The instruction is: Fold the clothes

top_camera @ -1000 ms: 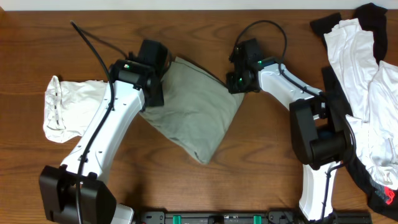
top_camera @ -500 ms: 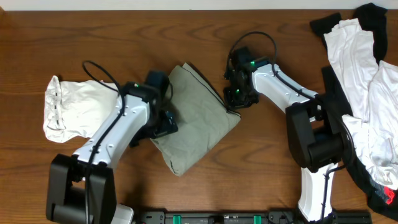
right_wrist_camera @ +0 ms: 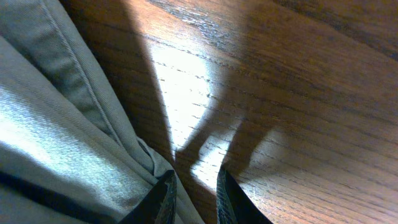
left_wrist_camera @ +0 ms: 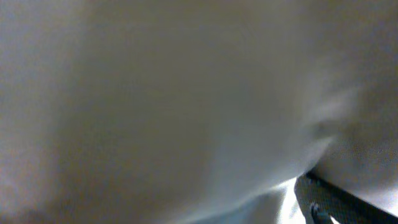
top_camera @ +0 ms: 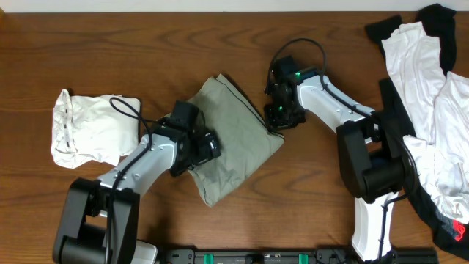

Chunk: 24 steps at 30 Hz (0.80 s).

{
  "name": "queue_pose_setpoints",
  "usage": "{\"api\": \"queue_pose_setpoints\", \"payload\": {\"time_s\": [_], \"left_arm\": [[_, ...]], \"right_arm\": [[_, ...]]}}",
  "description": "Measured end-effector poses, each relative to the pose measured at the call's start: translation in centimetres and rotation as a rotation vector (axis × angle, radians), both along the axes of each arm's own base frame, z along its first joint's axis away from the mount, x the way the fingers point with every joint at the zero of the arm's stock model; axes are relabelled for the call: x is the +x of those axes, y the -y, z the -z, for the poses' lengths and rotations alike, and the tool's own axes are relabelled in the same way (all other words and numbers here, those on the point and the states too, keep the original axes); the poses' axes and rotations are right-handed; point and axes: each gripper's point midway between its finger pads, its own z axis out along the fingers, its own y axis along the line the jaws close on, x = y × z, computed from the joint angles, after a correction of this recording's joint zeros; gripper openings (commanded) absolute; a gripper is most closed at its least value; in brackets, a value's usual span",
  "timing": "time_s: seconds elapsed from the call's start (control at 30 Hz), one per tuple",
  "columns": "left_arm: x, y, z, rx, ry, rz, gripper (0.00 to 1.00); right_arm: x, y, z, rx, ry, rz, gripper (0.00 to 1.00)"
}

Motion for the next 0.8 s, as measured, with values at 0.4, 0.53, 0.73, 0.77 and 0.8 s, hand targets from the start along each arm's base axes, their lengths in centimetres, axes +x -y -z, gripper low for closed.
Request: {"api": "queue_pose_setpoints", "payload": {"time_s": [0.4, 0.53, 0.73, 0.77, 0.8], "left_arm": [[1.4, 2.2, -0.2, -0.132, 0.092, 0.054, 0.06], [1.4, 2.4, -0.3, -0.138, 0.105, 0.097, 0.06], [-0.6, -1.3, -1.0, -0.028, 0.044, 0.064, 0.06], [-0.8, -2.3, -1.5, -0.004, 0.045, 0.052, 0.06], [-0.8, -3.6, -2.0, 0.023, 0.052, 0.036, 0.06]], "right_arm": [[-0.4, 0.3, 0.0, -0.012, -0.018, 0.0, 0.19], [-0.5, 0.3, 0.0, -0.014, -0.021, 0.0, 0.16], [-1.2, 0.6, 0.0, -0.026, -0.049, 0.0, 0.15], [-1.4, 0.8, 0.0, -0.029, -0.058, 0.002, 0.15], [-1.6, 0.9, 0.0, -0.034, -0.069, 0.003, 0.15]]}}
